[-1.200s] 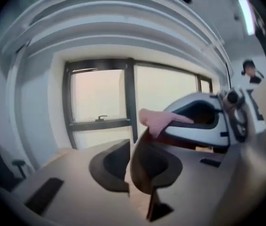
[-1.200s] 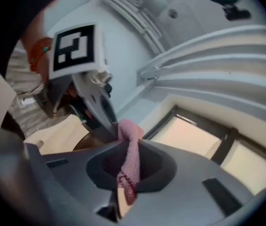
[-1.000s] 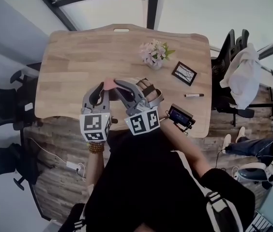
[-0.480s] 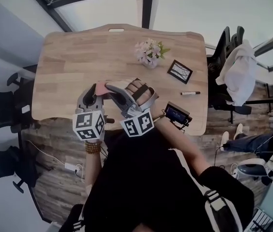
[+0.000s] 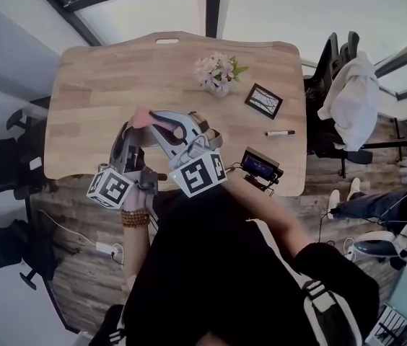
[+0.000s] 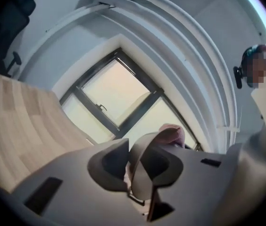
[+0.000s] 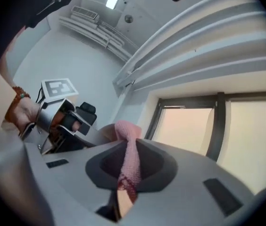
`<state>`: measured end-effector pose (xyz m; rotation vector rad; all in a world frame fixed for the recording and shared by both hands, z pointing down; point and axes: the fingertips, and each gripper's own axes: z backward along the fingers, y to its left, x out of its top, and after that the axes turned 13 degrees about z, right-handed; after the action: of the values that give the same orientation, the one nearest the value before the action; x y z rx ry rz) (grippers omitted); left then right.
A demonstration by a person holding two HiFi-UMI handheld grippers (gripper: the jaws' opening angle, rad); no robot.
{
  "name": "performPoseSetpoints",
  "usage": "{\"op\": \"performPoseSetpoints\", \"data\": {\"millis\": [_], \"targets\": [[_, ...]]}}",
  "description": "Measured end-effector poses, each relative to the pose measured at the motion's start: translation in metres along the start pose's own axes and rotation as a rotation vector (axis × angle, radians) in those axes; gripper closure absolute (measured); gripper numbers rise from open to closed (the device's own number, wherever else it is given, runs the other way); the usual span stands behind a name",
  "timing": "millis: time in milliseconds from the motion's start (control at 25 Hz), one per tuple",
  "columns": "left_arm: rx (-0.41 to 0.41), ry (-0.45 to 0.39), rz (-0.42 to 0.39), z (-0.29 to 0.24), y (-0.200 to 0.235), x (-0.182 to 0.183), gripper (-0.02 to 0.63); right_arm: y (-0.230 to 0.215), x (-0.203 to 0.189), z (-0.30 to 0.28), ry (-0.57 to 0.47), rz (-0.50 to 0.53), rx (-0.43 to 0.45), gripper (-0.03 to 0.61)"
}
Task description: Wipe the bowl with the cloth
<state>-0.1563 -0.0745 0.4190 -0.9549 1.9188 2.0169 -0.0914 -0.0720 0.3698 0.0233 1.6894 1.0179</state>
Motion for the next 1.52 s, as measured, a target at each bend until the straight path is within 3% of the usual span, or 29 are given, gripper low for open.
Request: {"op": "performPoseSetpoints", "data": {"millis": [40,80,160,200,240,280,440,640,840,920,1000,1080,1120,1200,1280,1520], "targets": [[0.033,0.028,-0.062,0.000,0.005,-0.004,0.546,0.006,-0.002,-0.001,0.016,0.077,0.014,0.550],[0.081,0.087,-0.175,0.000,0.011,-0.010,0.558,0.015,-0.004,-0.001,0.034,0.190,0.038,0.555],[0.194,0.249,-0.502,-0.001,0.022,-0.025,0.550,0.035,-0.010,0.001,0.064,0.397,0.104,0.555],[0.232,0.316,-0.657,-0.002,0.023,-0.031,0.526,0.041,-0.012,0.002,0.073,0.444,0.126,0.555],[0.244,0.353,-0.746,-0.002,0.022,-0.035,0.574,0.043,-0.015,0.002,0.079,0.448,0.134,0.555],[0.232,0.354,-0.738,-0.003,0.019,-0.036,0.591,0.042,-0.016,0.003,0.081,0.423,0.129,0.555],[0.116,0.196,-0.327,-0.002,0.009,-0.025,0.580,0.030,-0.009,0.003,0.051,0.296,0.078,0.554],[-0.002,0.025,0.025,0.004,0.002,-0.011,0.561,0.013,0.009,0.008,0.011,0.191,-0.001,0.546],[-0.027,-0.151,0.426,0.012,0.014,-0.005,0.557,0.005,0.010,0.004,0.005,0.047,-0.010,0.549],[-0.028,-0.210,0.501,0.014,0.018,-0.005,0.554,0.010,0.005,0.003,0.022,-0.042,0.023,0.548],[0.023,-0.275,0.471,0.025,0.030,0.002,0.554,0.021,0.001,0.004,0.041,-0.186,0.096,0.546],[0.099,-0.312,0.339,0.036,0.046,0.019,0.555,0.035,0.000,0.005,0.043,-0.307,0.190,0.558],[0.134,-0.309,0.280,0.039,0.054,0.027,0.560,0.040,-0.001,0.007,0.039,-0.331,0.221,0.558],[0.166,-0.267,0.267,0.038,0.071,0.036,0.597,0.042,-0.005,0.013,0.038,-0.335,0.231,0.560],[0.182,-0.149,0.268,0.033,0.088,0.032,0.597,0.033,-0.016,0.017,0.054,-0.354,0.193,0.560],[0.358,0.264,0.027,0.026,0.145,-0.055,0.597,0.003,-0.046,0.025,0.122,-0.380,0.067,0.558]]}}
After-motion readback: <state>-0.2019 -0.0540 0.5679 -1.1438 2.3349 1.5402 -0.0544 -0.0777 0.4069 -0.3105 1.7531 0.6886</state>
